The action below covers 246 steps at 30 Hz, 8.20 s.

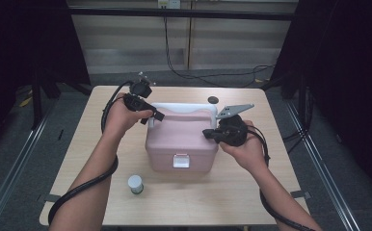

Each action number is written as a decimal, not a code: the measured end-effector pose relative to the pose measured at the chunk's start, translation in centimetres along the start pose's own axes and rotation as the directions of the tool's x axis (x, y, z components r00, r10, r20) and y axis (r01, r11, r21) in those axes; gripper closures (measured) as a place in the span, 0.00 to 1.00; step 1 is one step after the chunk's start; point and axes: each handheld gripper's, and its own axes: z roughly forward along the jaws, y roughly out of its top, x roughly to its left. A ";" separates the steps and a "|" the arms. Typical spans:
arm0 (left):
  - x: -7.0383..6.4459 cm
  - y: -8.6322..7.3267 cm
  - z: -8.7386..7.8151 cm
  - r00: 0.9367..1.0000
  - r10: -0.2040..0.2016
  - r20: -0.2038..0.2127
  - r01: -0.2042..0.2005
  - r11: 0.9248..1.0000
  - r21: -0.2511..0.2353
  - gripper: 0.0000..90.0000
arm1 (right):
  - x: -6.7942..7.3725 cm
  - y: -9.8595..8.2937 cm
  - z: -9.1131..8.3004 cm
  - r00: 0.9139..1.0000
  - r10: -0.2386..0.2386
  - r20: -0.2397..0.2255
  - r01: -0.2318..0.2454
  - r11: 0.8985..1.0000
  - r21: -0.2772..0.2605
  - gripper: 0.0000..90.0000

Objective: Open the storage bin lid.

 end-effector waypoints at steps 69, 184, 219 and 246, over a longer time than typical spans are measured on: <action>-0.6 1.4 -3.2 1.000 0.009 -0.029 -0.008 1.000 0.018 0.77 | -2.9 -3.6 -2.1 0.997 0.059 -0.051 -0.058 0.998 0.016 1.00; 0.3 -3.7 -4.8 0.998 0.058 0.039 -0.056 0.997 -0.061 0.58 | -3.5 -0.3 -2.0 0.994 0.108 -0.019 -0.109 0.993 -0.035 0.98; 0.3 -0.8 -6.1 1.000 0.011 -0.012 -0.012 0.990 -0.144 0.78 | -2.0 -3.6 0.4 0.994 0.070 -0.088 -0.067 0.997 0.037 0.97; 0.5 0.1 -6.0 0.998 -0.013 -0.057 0.005 0.990 -0.142 0.86 | -1.6 -3.7 1.0 0.994 0.048 -0.097 -0.043 0.998 0.052 0.96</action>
